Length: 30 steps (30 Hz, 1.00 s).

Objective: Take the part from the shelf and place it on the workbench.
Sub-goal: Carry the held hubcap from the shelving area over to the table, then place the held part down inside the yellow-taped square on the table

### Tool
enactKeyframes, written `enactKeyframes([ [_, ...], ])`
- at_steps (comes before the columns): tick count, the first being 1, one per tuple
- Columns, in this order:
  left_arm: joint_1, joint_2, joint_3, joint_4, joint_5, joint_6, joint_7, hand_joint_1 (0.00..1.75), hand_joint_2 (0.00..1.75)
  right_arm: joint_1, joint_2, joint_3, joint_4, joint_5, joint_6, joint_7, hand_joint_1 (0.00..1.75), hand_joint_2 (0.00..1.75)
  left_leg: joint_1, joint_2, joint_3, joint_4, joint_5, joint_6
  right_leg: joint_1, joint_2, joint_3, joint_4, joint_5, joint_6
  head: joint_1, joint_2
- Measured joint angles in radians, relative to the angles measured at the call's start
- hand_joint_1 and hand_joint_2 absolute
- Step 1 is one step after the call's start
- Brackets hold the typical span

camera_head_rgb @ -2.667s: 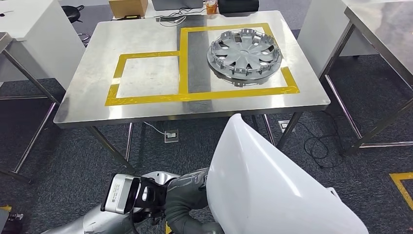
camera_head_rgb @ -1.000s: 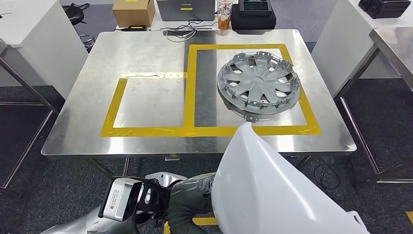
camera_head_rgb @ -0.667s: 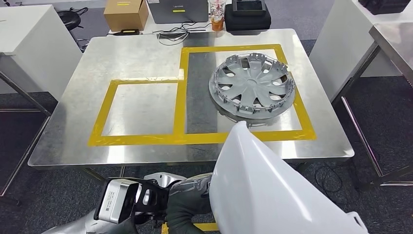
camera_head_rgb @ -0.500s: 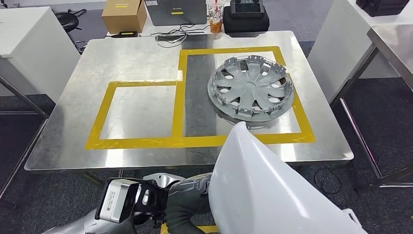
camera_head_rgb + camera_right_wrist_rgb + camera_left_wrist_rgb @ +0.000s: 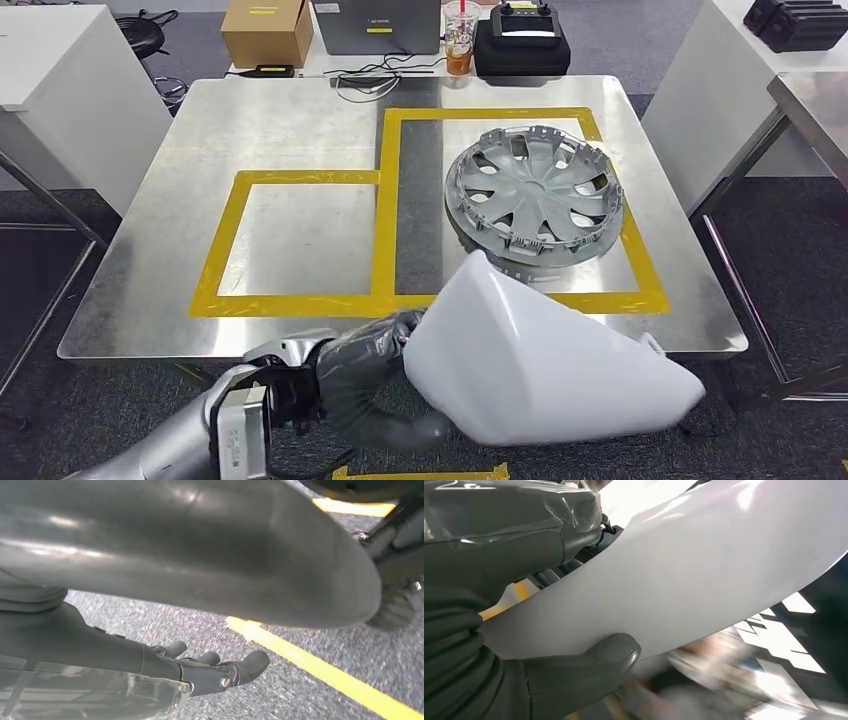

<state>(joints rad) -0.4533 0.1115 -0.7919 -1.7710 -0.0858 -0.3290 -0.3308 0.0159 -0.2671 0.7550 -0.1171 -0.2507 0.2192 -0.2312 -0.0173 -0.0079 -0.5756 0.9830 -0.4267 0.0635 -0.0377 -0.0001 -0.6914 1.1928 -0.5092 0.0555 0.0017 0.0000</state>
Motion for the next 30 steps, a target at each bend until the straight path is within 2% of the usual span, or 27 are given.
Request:
enactKeyframes([
  [1, -0.007, 0.017, 0.034, 0.009, -0.094, 0.005, -0.004, 1.75, 1.75, -0.001, -0.001, 0.003, 0.0, 0.001, 0.001, 0.0, 0.0, 0.0, 0.0, -0.001, -0.001, 0.009, -0.007, -0.006, -0.001, 0.0, 0.029, -0.067, 0.031, 0.004, 0.0, 0.0],
  [2, -0.016, 0.028, 0.062, 0.021, -0.168, 0.009, -0.008, 1.75, 1.75, -0.001, -0.002, 0.006, 0.0, 0.001, 0.001, 0.0, 0.0, 0.0, -0.002, -0.003, -0.003, 0.02, -0.015, -0.012, -0.001, 0.0, 0.054, -0.122, 0.053, 0.003, -0.001, 0.0],
  [3, -0.026, 0.037, 0.083, 0.034, -0.225, 0.012, -0.01, 1.75, 1.75, -0.003, -0.002, 0.008, 0.0, 0.001, 0.003, 0.0, 0.0, 0.0, -0.004, -0.004, -0.006, 0.029, -0.021, -0.018, 0.0, 0.0, 0.07, -0.155, 0.066, -0.004, -0.001, 0.0],
  [5, -0.052, 0.046, 0.11, 0.07, -0.316, 0.027, 0.0, 1.75, 1.75, -0.005, -0.003, 0.011, 0.0, -0.001, 0.006, 0.0, 0.0, 0.0, -0.006, -0.005, -0.01, 0.037, -0.028, -0.025, 0.005, 0.001, 0.076, -0.166, 0.069, -0.02, -0.002, 0.0],
  [7, -0.09, 0.051, 0.12, 0.122, -0.421, 0.057, 0.031, 1.75, 1.75, -0.007, -0.002, 0.012, 0.0, -0.007, 0.008, -0.002, 0.0, 0.0, -0.003, -0.005, -0.015, 0.047, -0.036, -0.033, 0.001, 0.001, 0.077, -0.166, 0.069, -0.032, -0.003, 0.0],
  [8, -0.111, 0.052, 0.122, 0.155, -0.469, 0.075, 0.045, 1.75, 1.75, -0.007, -0.001, 0.013, 0.0, -0.009, 0.009, -0.005, 0.0, 0.0, 0.0, -0.004, -0.026, 0.07, -0.051, -0.04, -0.003, 0.001, 0.079, -0.167, 0.07, -0.037, -0.005, 0.0],
  [9, -0.131, 0.052, 0.123, 0.188, -0.506, 0.09, 0.056, 1.75, 1.75, -0.007, 0.0, 0.013, 0.0, -0.011, 0.009, -0.007, 0.0, 0.0, 0.004, -0.003, -0.046, 0.113, -0.074, -0.047, -0.005, 0.001, 0.081, -0.167, 0.07, -0.042, -0.007, 0.0],
  [11, -0.158, 0.053, 0.125, 0.25, -0.56, 0.113, 0.074, 1.75, 1.75, -0.007, 0.0, 0.013, 0.0, -0.011, 0.009, -0.012, 0.0, 0.0, 0.014, -0.002, -0.11, 0.243, -0.131, -0.061, -0.005, 0.001, 0.082, -0.167, 0.068, -0.047, -0.01, 0.0],
  [12, -0.167, 0.053, 0.125, 0.279, -0.594, 0.122, 0.086, 1.75, 1.75, -0.006, 0.0, 0.014, 0.0, -0.011, 0.009, -0.014, 0.0, 0.0, 0.019, -0.001, -0.141, 0.299, -0.148, -0.066, -0.005, 0.002, 0.082, -0.167, 0.068, -0.047, -0.01, 0.0],
  [13, -0.175, 0.053, 0.126, 0.308, -0.636, 0.131, 0.1, 1.75, 1.75, -0.006, 0.0, 0.014, 0.0, -0.01, 0.009, -0.015, 0.0, 0.0, 0.023, 0.001, -0.157, 0.322, -0.146, -0.068, -0.005, 0.002, 0.082, -0.167, 0.068, -0.047, -0.01, 0.0],
  [14, -0.182, 0.053, 0.127, 0.335, -0.677, 0.141, 0.111, 1.75, 1.75, -0.006, 0.001, 0.015, 0.0, -0.01, 0.009, -0.015, 0.0, 0.0, 0.026, 0.002, -0.154, 0.306, -0.125, -0.069, -0.005, 0.004, 0.083, -0.167, 0.068, -0.047, -0.01, 0.0],
  [16, -0.197, 0.053, 0.132, 0.382, -0.744, 0.156, 0.127, 1.75, 1.75, -0.006, 0.002, 0.015, 0.0, -0.01, 0.009, -0.016, 0.0, 0.0, 0.03, 0.004, -0.1, 0.178, -0.052, -0.065, -0.005, 0.006, 0.085, -0.167, 0.067, -0.045, -0.011, 0.0],
  [18, -0.215, 0.054, 0.137, 0.426, -0.812, 0.165, 0.146, 1.75, 1.75, -0.006, 0.002, 0.016, 0.0, -0.007, 0.009, -0.016, 0.0, 0.0, 0.025, 0.005, -0.048, 0.068, -0.014, -0.057, -0.002, 0.007, 0.085, -0.168, 0.066, -0.039, -0.01, 0.0],
  [19, -0.223, 0.053, 0.138, 0.451, -0.853, 0.169, 0.157, 1.75, 1.75, -0.007, 0.002, 0.017, 0.0, -0.005, 0.01, -0.016, 0.0, 0.0, 0.021, 0.005, -0.039, 0.047, -0.013, -0.053, -0.002, 0.007, 0.085, -0.169, 0.066, -0.033, -0.01, 0.0],
  [21, -0.232, 0.051, 0.14, 0.516, -0.944, 0.182, 0.174, 1.75, 1.75, -0.008, 0.003, 0.02, -0.001, 0.002, 0.01, -0.014, 0.0, 0.0, 0.015, 0.004, -0.033, 0.039, -0.014, -0.043, -0.003, 0.007, 0.088, -0.176, 0.069, -0.02, -0.01, 0.0],
  [23, -0.238, 0.045, 0.143, 0.592, -1.021, 0.201, 0.184, 1.75, 1.75, -0.01, 0.003, 0.025, -0.003, 0.006, 0.011, -0.013, 0.0, 0.0, 0.016, 0.005, -0.018, 0.021, -0.004, -0.028, -0.004, 0.004, 0.081, -0.162, 0.061, -0.015, -0.009, 0.0],
  [24, -0.242, 0.039, 0.144, 0.63, -1.047, 0.211, 0.188, 1.75, 1.75, -0.011, 0.002, 0.027, -0.004, 0.007, 0.011, -0.013, 0.0, 0.0, 0.017, 0.006, -0.01, 0.012, 0.002, -0.02, -0.002, 0.003, 0.064, -0.128, 0.044, -0.018, -0.008, 0.0],
  [26, -0.247, 0.025, 0.145, 0.701, -1.081, 0.222, 0.204, 1.75, 1.75, -0.012, 0.001, 0.032, -0.005, 0.008, 0.012, -0.013, 0.0, 0.0, 0.014, 0.005, -0.009, 0.006, 0.005, -0.011, 0.001, 0.002, 0.0, 0.001, -0.008, -0.028, -0.006, 0.0],
  [27, -0.247, 0.019, 0.145, 0.732, -1.096, 0.222, 0.217, 1.75, 1.75, -0.012, 0.0, 0.033, -0.006, 0.007, 0.012, -0.013, 0.0, 0.0, 0.01, 0.004, -0.009, 0.006, 0.005, -0.01, 0.002, 0.002, -0.033, 0.063, -0.027, -0.03, -0.006, 0.0],
  [28, -0.248, 0.012, 0.146, 0.762, -1.112, 0.22, 0.235, 1.75, 1.75, -0.012, 0.0, 0.034, -0.007, 0.007, 0.011, -0.012, 0.0, 0.0, 0.007, 0.003, -0.009, 0.006, 0.004, -0.009, 0.003, 0.002, -0.054, 0.098, -0.033, -0.028, -0.006, 0.0],
  [29, -0.249, 0.006, 0.149, 0.79, -1.127, 0.215, 0.253, 1.75, 1.75, -0.013, 0.0, 0.034, -0.007, 0.007, 0.011, -0.011, 0.0, 0.0, 0.005, 0.002, -0.008, 0.007, 0.003, -0.009, 0.003, 0.002, -0.055, 0.091, -0.023, -0.022, -0.006, 0.0],
  [30, -0.253, 0.001, 0.154, 0.817, -1.142, 0.209, 0.27, 1.75, 1.75, -0.013, -0.001, 0.034, -0.008, 0.007, 0.01, -0.01, 0.0, 0.0, 0.004, 0.002, -0.008, 0.009, 0.001, -0.009, 0.003, 0.002, -0.036, 0.043, 0.001, -0.015, -0.006, 0.0],
])
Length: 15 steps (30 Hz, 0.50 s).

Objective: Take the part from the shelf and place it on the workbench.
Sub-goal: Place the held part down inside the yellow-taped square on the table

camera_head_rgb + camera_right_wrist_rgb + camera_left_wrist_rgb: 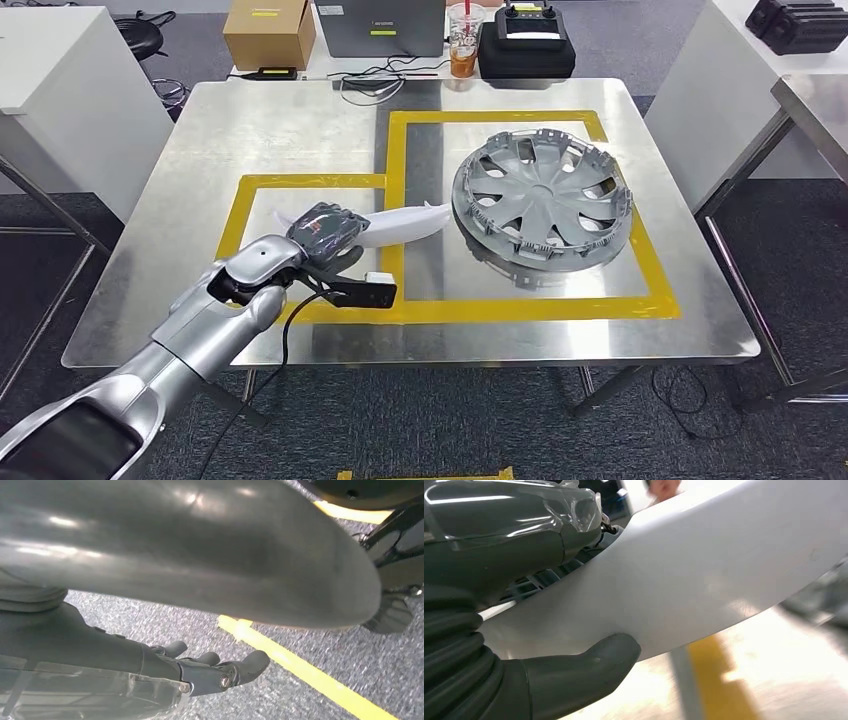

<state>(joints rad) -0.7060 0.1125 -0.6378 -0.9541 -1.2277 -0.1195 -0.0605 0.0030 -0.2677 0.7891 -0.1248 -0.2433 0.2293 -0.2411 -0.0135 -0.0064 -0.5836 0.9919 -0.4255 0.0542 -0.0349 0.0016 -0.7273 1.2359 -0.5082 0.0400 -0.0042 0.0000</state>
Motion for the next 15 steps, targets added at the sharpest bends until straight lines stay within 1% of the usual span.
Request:
enactKeyframes([
  [1, -0.005, -0.004, 0.007, 0.024, -0.011, -0.005, 0.012, 1.75, 1.75, 0.0, 0.0, 0.0, 0.0, 0.0, 0.0, 0.003, 0.0, 0.0, -0.001, -0.001, 0.0, 0.004, -0.003, -0.002, 0.0, 0.0, 0.033, -0.072, 0.03, 0.006, 0.0, 0.0],
  [2, -0.011, -0.008, 0.014, 0.047, -0.019, -0.008, 0.019, 1.75, 1.75, -0.001, 0.0, 0.001, -0.001, 0.001, 0.0, 0.006, 0.0, 0.0, -0.003, -0.002, -0.002, 0.009, -0.007, -0.005, 0.002, 0.0, 0.067, -0.139, 0.056, 0.007, 0.0, 0.0],
  [3, -0.018, -0.01, 0.022, 0.068, -0.025, -0.009, 0.022, 1.75, 1.75, -0.002, -0.001, 0.003, -0.001, 0.001, 0.0, 0.009, 0.0, 0.0, -0.005, -0.002, -0.004, 0.015, -0.011, -0.01, 0.003, 0.0, 0.091, -0.188, 0.074, 0.004, 0.0, 0.0],
  [4, -0.023, -0.011, 0.029, 0.088, -0.031, -0.009, 0.026, 1.75, 1.75, -0.004, -0.001, 0.004, -0.001, 0.003, 0.0, 0.013, 0.0, 0.0, -0.006, -0.002, -0.007, 0.019, -0.015, -0.014, 0.006, 0.001, 0.103, -0.213, 0.082, -0.001, -0.001, 0.0],
  [5, -0.027, -0.012, 0.037, 0.106, -0.036, -0.009, 0.032, 1.75, 1.75, -0.006, 0.0, 0.005, -0.002, 0.005, 0.0, 0.017, 0.0, 0.0, -0.007, -0.002, -0.009, 0.021, -0.017, -0.018, 0.009, 0.001, 0.105, -0.217, 0.083, -0.008, -0.001, 0.0],
  [7, -0.03, -0.012, 0.056, 0.138, -0.05, -0.008, 0.045, 1.75, 1.75, -0.01, 0.0, 0.008, -0.004, 0.011, 0.0, 0.025, 0.0, 0.0, -0.005, -0.001, -0.012, 0.026, -0.022, -0.025, 0.006, 0.003, 0.106, -0.22, 0.085, -0.018, -0.001, 0.0],
  [8, -0.03, -0.012, 0.067, 0.152, -0.056, -0.006, 0.047, 1.75, 1.75, -0.012, 0.001, 0.009, -0.005, 0.013, 0.0, 0.028, 0.0, 0.0, -0.002, -0.001, -0.018, 0.04, -0.032, -0.031, 0.003, 0.003, 0.108, -0.221, 0.085, -0.023, -0.002, 0.0],
  [9, -0.031, -0.012, 0.077, 0.165, -0.062, -0.003, 0.048, 1.75, 1.75, -0.014, 0.001, 0.01, -0.006, 0.013, 0.0, 0.031, 0.0, 0.0, 0.0, 0.0, -0.032, 0.07, -0.051, -0.038, -0.001, 0.003, 0.109, -0.223, 0.086, -0.027, -0.004, 0.0],
  [10, -0.031, -0.011, 0.086, 0.176, -0.066, -0.002, 0.048, 1.75, 1.75, -0.016, 0.001, 0.011, -0.007, 0.014, 0.0, 0.032, 0.0, 0.0, 0.004, 0.0, -0.057, 0.122, -0.078, -0.045, -0.002, 0.003, 0.11, -0.223, 0.085, -0.03, -0.005, 0.0],
  [11, -0.03, -0.011, 0.093, 0.187, -0.069, -0.001, 0.048, 1.75, 1.75, -0.017, 0.001, 0.012, -0.008, 0.015, 0.001, 0.033, 0.0, 0.0, 0.009, 0.0, -0.09, 0.189, -0.108, -0.051, -0.002, 0.003, 0.111, -0.223, 0.085, -0.033, -0.006, 0.0],
  [12, -0.028, -0.011, 0.099, 0.198, -0.074, 0.0, 0.049, 1.75, 1.75, -0.019, 0.002, 0.014, -0.009, 0.018, 0.002, 0.033, 0.0, 0.0, 0.014, 0.0, -0.124, 0.255, -0.132, -0.056, -0.002, 0.003, 0.111, -0.223, 0.085, -0.034, -0.006, 0.0],
  [13, -0.023, -0.01, 0.106, 0.207, -0.08, 0.0, 0.051, 1.75, 1.75, -0.02, 0.002, 0.016, -0.009, 0.021, 0.005, 0.033, 0.0, 0.0, 0.018, 0.001, -0.149, 0.299, -0.142, -0.06, -0.002, 0.003, 0.111, -0.223, 0.084, -0.034, -0.007, 0.0],
  [14, -0.019, -0.009, 0.115, 0.215, -0.088, 0.0, 0.057, 1.75, 1.75, -0.022, 0.002, 0.018, -0.01, 0.024, 0.007, 0.035, 0.0, 0.0, 0.023, 0.001, -0.157, 0.306, -0.131, -0.063, -0.003, 0.003, 0.112, -0.223, 0.084, -0.034, -0.006, 0.0],
  [15, -0.016, -0.008, 0.125, 0.22, -0.099, 0.0, 0.066, 1.75, 1.75, -0.024, 0.002, 0.021, -0.011, 0.025, 0.009, 0.037, 0.0, 0.0, 0.026, 0.002, -0.145, 0.272, -0.104, -0.063, -0.003, 0.003, 0.112, -0.223, 0.084, -0.034, -0.007, 0.0],
])
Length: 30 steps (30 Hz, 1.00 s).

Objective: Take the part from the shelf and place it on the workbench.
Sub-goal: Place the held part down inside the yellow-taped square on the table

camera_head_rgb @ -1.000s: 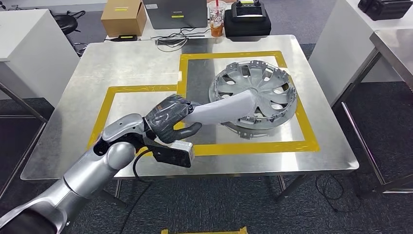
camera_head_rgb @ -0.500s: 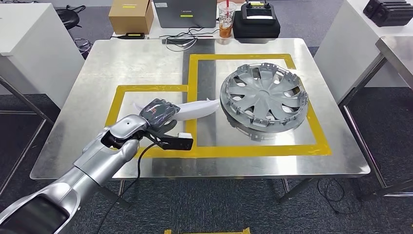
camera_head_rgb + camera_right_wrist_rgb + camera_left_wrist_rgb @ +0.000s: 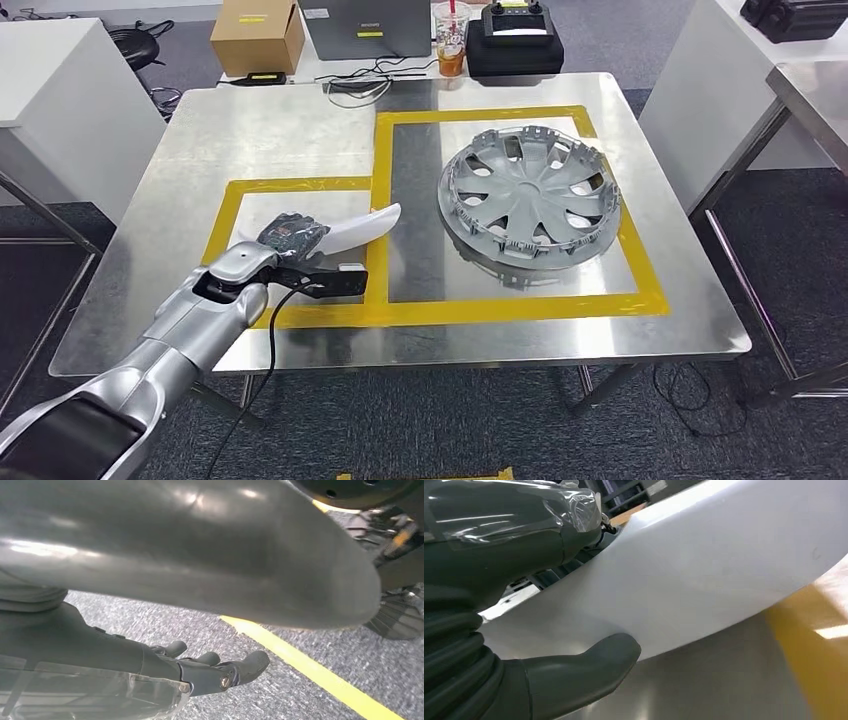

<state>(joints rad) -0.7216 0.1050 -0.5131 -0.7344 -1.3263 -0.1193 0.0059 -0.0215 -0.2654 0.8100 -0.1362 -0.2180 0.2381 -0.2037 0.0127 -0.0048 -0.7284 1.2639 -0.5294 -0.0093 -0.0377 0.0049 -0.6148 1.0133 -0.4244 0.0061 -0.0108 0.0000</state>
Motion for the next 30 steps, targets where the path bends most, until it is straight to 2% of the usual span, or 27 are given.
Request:
enactKeyframes([
  [2, 0.002, 0.001, 0.029, 0.006, -0.026, -0.002, 0.025, 1.75, 1.75, -0.006, 0.0, 0.004, -0.003, 0.001, 0.002, 0.007, 0.0, 0.0, 0.003, 0.002, 0.065, -0.14, 0.068, 0.002, 0.001, 0.001, 0.002, 0.0, -0.001, 0.002, 0.0, 0.0],
  [3, 0.001, 0.001, 0.047, 0.008, -0.04, -0.005, 0.038, 1.75, 1.75, -0.009, 0.0, 0.005, -0.004, 0.001, 0.002, 0.011, 0.0, 0.0, 0.002, 0.003, 0.092, -0.198, 0.088, 0.005, 0.002, 0.001, 0.002, 0.0, -0.001, 0.005, 0.0, 0.0],
  [4, 0.002, 0.001, 0.067, 0.01, -0.054, -0.009, 0.048, 1.75, 1.75, -0.013, 0.001, 0.005, -0.005, 0.001, 0.003, 0.013, 0.0, 0.0, -0.001, 0.003, 0.109, -0.232, 0.096, 0.009, 0.004, 0.001, 0.002, 0.0, -0.001, 0.011, 0.001, 0.0],
  [6, 0.004, 0.002, 0.106, 0.013, -0.077, -0.016, 0.06, 1.75, 1.75, -0.017, 0.002, 0.006, -0.006, 0.001, 0.004, 0.017, 0.0, 0.0, -0.008, 0.002, 0.113, -0.243, 0.094, 0.02, 0.004, 0.001, 0.003, -0.004, 0.0, 0.025, 0.001, 0.0],
  [8, 0.005, 0.001, 0.137, 0.014, -0.088, -0.022, 0.063, 1.75, 1.75, -0.02, 0.002, 0.008, -0.007, 0.001, 0.005, 0.019, 0.0, 0.0, -0.007, 0.0, 0.124, -0.256, 0.103, 0.036, 0.001, -0.001, -0.001, 0.001, -0.004, 0.035, 0.002, 0.0],
  [9, 0.005, 0.0, 0.149, 0.014, -0.091, -0.023, 0.064, 1.75, 1.75, -0.022, 0.002, 0.008, -0.007, 0.001, 0.005, 0.019, 0.0, 0.0, -0.006, 0.0, 0.129, -0.264, 0.108, 0.044, 0.001, -0.002, -0.012, 0.024, -0.016, 0.035, 0.003, 0.0],
  [10, 0.006, -0.001, 0.158, 0.015, -0.093, -0.025, 0.064, 1.75, 1.75, -0.023, 0.002, 0.009, -0.008, 0.001, 0.005, 0.019, 0.0, 0.0, -0.006, 0.0, 0.134, -0.271, 0.113, 0.05, 0.001, -0.002, -0.035, 0.072, -0.039, 0.031, 0.004, 0.0],
  [12, 0.01, -0.002, 0.168, 0.017, -0.095, -0.026, 0.065, 1.75, 1.75, -0.023, 0.002, 0.009, -0.008, 0.002, 0.005, 0.02, 0.0, 0.0, -0.012, -0.001, 0.134, -0.272, 0.114, 0.056, 0.003, -0.003, -0.101, 0.21, -0.094, 0.023, 0.005, 0.0],
  [13, 0.013, -0.002, 0.17, 0.018, -0.096, -0.026, 0.065, 1.75, 1.75, -0.023, 0.002, 0.009, -0.008, 0.002, 0.005, 0.021, 0.0, 0.0, -0.016, -0.002, 0.133, -0.272, 0.114, 0.057, 0.004, -0.003, -0.128, 0.265, -0.11, 0.022, 0.005, 0.0],
  [14, 0.016, -0.002, 0.174, 0.018, -0.098, -0.028, 0.067, 1.31, 1.75, -0.023, 0.002, 0.01, -0.008, 0.002, 0.005, 0.021, 0.0, 0.0, -0.019, -0.003, 0.133, -0.271, 0.114, 0.057, 0.004, -0.003, -0.138, 0.283, -0.111, 0.025, 0.005, 0.0],
  [15, 0.017, -0.003, 0.179, 0.018, -0.102, -0.031, 0.068, 0.87, 1.75, -0.023, 0.002, 0.01, -0.008, 0.003, 0.005, 0.022, 0.0, 0.0, -0.022, -0.004, 0.134, -0.271, 0.114, 0.058, 0.005, -0.003, -0.128, 0.261, -0.097, 0.03, 0.005, 0.0],
  [17, 0.018, -0.004, 0.197, 0.021, -0.116, -0.042, 0.065, 0.0, 1.75, -0.025, 0.0, 0.01, -0.008, 0.006, 0.007, 0.027, 0.0, 0.0, -0.025, -0.006, 0.133, -0.267, 0.112, 0.056, 0.007, -0.003, -0.062, 0.121, -0.045, 0.036, 0.005, 0.0],
  [19, 0.019, -0.004, 0.214, 0.03, -0.135, -0.045, 0.048, 0.0, 1.75, -0.029, -0.002, 0.012, -0.008, 0.01, 0.01, 0.033, 0.0, 0.0, -0.031, -0.007, 0.129, -0.261, 0.107, 0.05, 0.011, -0.003, -0.008, 0.013, -0.008, 0.028, 0.004, 0.0],
  [21, 0.022, -0.001, 0.225, 0.045, -0.152, -0.035, 0.032, 0.0, 1.75, -0.032, -0.003, 0.014, -0.009, 0.012, 0.011, 0.039, 0.0, 0.0, -0.033, -0.008, 0.126, -0.257, 0.104, 0.044, 0.016, -0.002, 0.003, -0.005, -0.001, 0.017, 0.002, 0.0],
  [23, 0.028, 0.0, 0.235, 0.055, -0.162, -0.014, 0.024, 0.0, 0.87, -0.036, -0.003, 0.016, -0.011, 0.013, 0.012, 0.043, 0.0, 0.0, -0.029, -0.007, 0.122, -0.248, 0.096, 0.035, 0.013, -0.003, 0.005, -0.008, 0.002, 0.008, 0.001, 0.0],
  [25, 0.035, 0.0, 0.25, 0.055, -0.155, 0.028, 0.007, 0.0, 0.0, -0.041, -0.004, 0.017, -0.013, 0.012, 0.013, 0.045, 0.0, 0.0, -0.023, -0.006, 0.091, -0.182, 0.055, 0.021, 0.007, -0.003, 0.008, -0.011, 0.004, -0.001, -0.001, 0.0],
  [27, 0.057, -0.003, 0.273, 0.036, -0.125, 0.092, -0.035, 0.0, 0.0, -0.043, -0.005, 0.017, -0.013, 0.008, 0.015, 0.042, 0.0, 0.0, -0.015, -0.004, 0.031, -0.052, -0.007, 0.009, 0.007, -0.002, 0.008, -0.011, 0.003, -0.004, -0.004, 0.0],
  [28, 0.075, -0.007, 0.287, 0.016, -0.1, 0.126, -0.064, 0.0, 0.0, -0.041, -0.005, 0.017, -0.013, 0.006, 0.015, 0.039, 0.0, 0.0, -0.01, -0.003, 0.002, 0.005, -0.027, 0.005, 0.007, -0.002, 0.008, -0.01, 0.003, -0.004, -0.004, 0.0],
  [29, 0.095, -0.012, 0.302, -0.011, -0.07, 0.155, -0.094, 0.0, 0.0, -0.039, -0.005, 0.017, -0.013, 0.003, 0.015, 0.034, 0.0, 0.0, -0.006, -0.002, -0.013, 0.033, -0.03, 0.003, 0.006, -0.002, 0.008, -0.01, 0.002, -0.004, -0.004, 0.0],
  [30, 0.114, -0.019, 0.319, -0.041, -0.035, 0.179, -0.122, 0.0, 0.0, -0.036, -0.005, 0.017, -0.013, 0.0, 0.015, 0.03, 0.0, 0.0, -0.003, -0.001, -0.009, 0.021, -0.014, 0.001, 0.006, -0.002, 0.009, -0.01, 0.002, -0.004, -0.004, 0.0],
])
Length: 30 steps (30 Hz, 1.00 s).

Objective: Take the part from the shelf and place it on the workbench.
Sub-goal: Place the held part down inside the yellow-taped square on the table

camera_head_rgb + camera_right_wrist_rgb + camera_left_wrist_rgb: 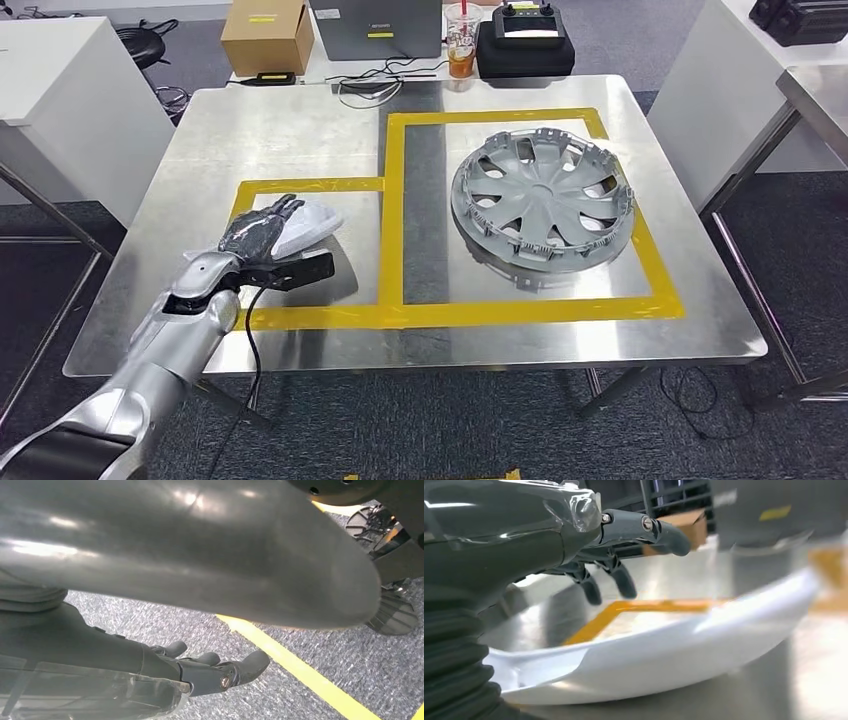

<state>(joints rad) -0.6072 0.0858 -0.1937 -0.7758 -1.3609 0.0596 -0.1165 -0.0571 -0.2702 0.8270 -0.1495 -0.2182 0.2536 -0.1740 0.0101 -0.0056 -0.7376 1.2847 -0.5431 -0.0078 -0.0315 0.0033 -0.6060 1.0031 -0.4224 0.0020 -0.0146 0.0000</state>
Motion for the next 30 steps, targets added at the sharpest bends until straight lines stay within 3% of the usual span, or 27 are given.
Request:
enactKeyframes([
  [2, 0.032, -0.016, 0.038, -0.068, 0.084, 0.025, -0.052, 0.0, 0.0, 0.006, 0.0, 0.0, 0.0, -0.005, -0.002, -0.01, 0.0, 0.0, 0.005, 0.002, 0.06, -0.126, 0.066, 0.001, 0.0, 0.0, 0.002, 0.0, -0.001, 0.002, 0.0, 0.0],
  [4, 0.056, -0.035, 0.077, -0.132, 0.185, 0.028, -0.102, 0.0, 0.0, 0.01, 0.0, 0.0, 0.0, -0.009, -0.006, -0.019, 0.0, 0.0, 0.002, 0.004, 0.118, -0.242, 0.103, 0.007, 0.003, 0.001, 0.001, 0.0, -0.002, 0.009, 0.001, 0.0],
  [7, 0.089, -0.06, 0.126, -0.206, 0.292, 0.018, -0.15, 0.0, 0.0, 0.018, -0.002, 0.0, 0.0, -0.012, -0.01, -0.027, 0.0, 0.0, -0.007, 0.002, 0.135, -0.271, 0.103, 0.024, 0.003, 0.001, 0.002, -0.004, -0.002, 0.029, 0.001, 0.0],
  [9, 0.104, -0.073, 0.145, -0.241, 0.328, 0.015, -0.171, 0.0, 0.0, 0.022, -0.003, 0.0, 0.0, -0.013, -0.01, -0.031, 0.0, 0.0, -0.006, 0.002, 0.144, -0.282, 0.111, 0.042, 0.0, 0.0, -0.006, 0.013, -0.013, 0.036, 0.002, 0.0],
  [11, 0.119, -0.089, 0.163, -0.27, 0.416, 0.007, -0.221, 0.0, 0.0, 0.025, -0.005, 0.0, 0.0, -0.014, -0.011, -0.034, 0.0, 0.0, -0.005, 0.002, 0.15, -0.29, 0.117, 0.054, 0.0, -0.001, -0.052, 0.11, -0.06, 0.029, 0.004, 0.0],
  [13, 0.144, -0.108, 0.184, -0.307, 0.567, -0.023, -0.286, 0.0, 0.0, 0.03, -0.006, 0.0, 0.0, -0.016, -0.012, -0.038, 0.0, 0.0, -0.011, 0.002, 0.15, -0.29, 0.117, 0.059, 0.001, -0.001, -0.118, 0.249, -0.113, 0.024, 0.004, 0.0],
  [14, 0.16, -0.118, 0.193, -0.331, 0.659, -0.052, -0.314, 0.0, 0.0, 0.033, -0.006, -0.001, 0.0, -0.019, -0.012, -0.039, 0.0, 0.0, -0.013, 0.001, 0.15, -0.29, 0.116, 0.06, 0.001, -0.001, -0.137, 0.287, -0.123, 0.026, 0.004, 0.0],
  [15, 0.176, -0.128, 0.202, -0.36, 0.761, -0.091, -0.338, 0.0, 0.0, 0.037, -0.006, -0.001, 0.0, -0.021, -0.011, -0.041, 0.0, 0.0, -0.015, 0.0, 0.15, -0.289, 0.116, 0.06, 0.001, -0.001, -0.137, 0.285, -0.117, 0.031, 0.004, 0.0],
  [17, 0.202, -0.145, 0.217, -0.43, 0.985, -0.194, -0.369, 0.0, 0.0, 0.042, -0.007, -0.002, 0.0, -0.025, -0.01, -0.042, 0.0, 0.0, -0.017, -0.003, 0.151, -0.286, 0.113, 0.058, 0.001, -0.001, -0.079, 0.166, -0.069, 0.043, 0.004, 0.0],
  [19, 0.228, -0.161, 0.223, -0.523, 1.22, -0.308, -0.385, 0.0, 0.0, 0.044, -0.009, -0.004, 0.0, -0.029, -0.008, -0.045, 0.0, 0.0, -0.022, -0.004, 0.149, -0.279, 0.107, 0.05, 0.004, -0.001, -0.012, 0.039, -0.026, 0.041, 0.004, 0.0],
  [20, 0.245, -0.167, 0.224, -0.578, 1.329, -0.359, -0.388, 0.0, 0.0, 0.045, -0.01, -0.006, 0.0, -0.033, -0.007, -0.046, 0.0, 0.0, -0.024, -0.004, 0.148, -0.277, 0.104, 0.046, 0.006, 0.0, 0.004, 0.01, -0.017, 0.036, 0.004, 0.0],
  [24, 0.344, -0.177, 0.223, -0.792, 1.54, -0.419, -0.366, 0.0, 0.0, 0.051, -0.004, -0.016, 0.003, -0.061, -0.007, -0.052, 0.0, 0.0, -0.023, -0.002, 0.144, -0.26, 0.089, 0.029, 0.003, 0.001, 0.009, 0.0, -0.006, 0.017, 0.002, 0.0],
  [26, 0.403, -0.173, 0.223, -0.872, 1.574, -0.421, -0.365, 0.0, 0.0, 0.053, 0.005, -0.024, 0.007, -0.073, -0.008, -0.056, 0.0, 0.0, -0.017, -0.001, 0.114, -0.18, 0.028, 0.016, -0.002, 0.0, 0.01, -0.003, -0.002, 0.009, -0.002, 0.0],
  [28, 0.468, -0.166, 0.227, -0.933, 1.593, -0.429, -0.371, 0.0, 0.0, 0.057, 0.018, -0.03, 0.01, -0.08, -0.009, -0.06, 0.0, 0.0, -0.01, -0.001, 0.066, -0.046, -0.045, 0.005, 0.0, 0.0, 0.006, -0.003, 0.0, 0.005, -0.004, 0.0],
  [29, 0.499, -0.163, 0.232, -0.957, 1.602, -0.434, -0.374, 0.0, 0.0, 0.059, 0.025, -0.033, 0.012, -0.082, -0.01, -0.063, 0.0, 0.0, -0.007, -0.001, 0.052, -0.001, -0.064, 0.002, 0.0, 0.0, 0.003, -0.003, 0.002, 0.003, -0.004, 0.0],
  [30, 0.524, -0.16, 0.238, -0.979, 1.609, -0.439, -0.376, 0.0, 0.0, 0.06, 0.031, -0.034, 0.015, -0.083, -0.01, -0.065, 0.0, 0.0, -0.006, -0.001, 0.055, 0.008, -0.064, 0.001, 0.001, 0.0, 0.0, -0.003, 0.005, 0.002, -0.004, 0.0],
])
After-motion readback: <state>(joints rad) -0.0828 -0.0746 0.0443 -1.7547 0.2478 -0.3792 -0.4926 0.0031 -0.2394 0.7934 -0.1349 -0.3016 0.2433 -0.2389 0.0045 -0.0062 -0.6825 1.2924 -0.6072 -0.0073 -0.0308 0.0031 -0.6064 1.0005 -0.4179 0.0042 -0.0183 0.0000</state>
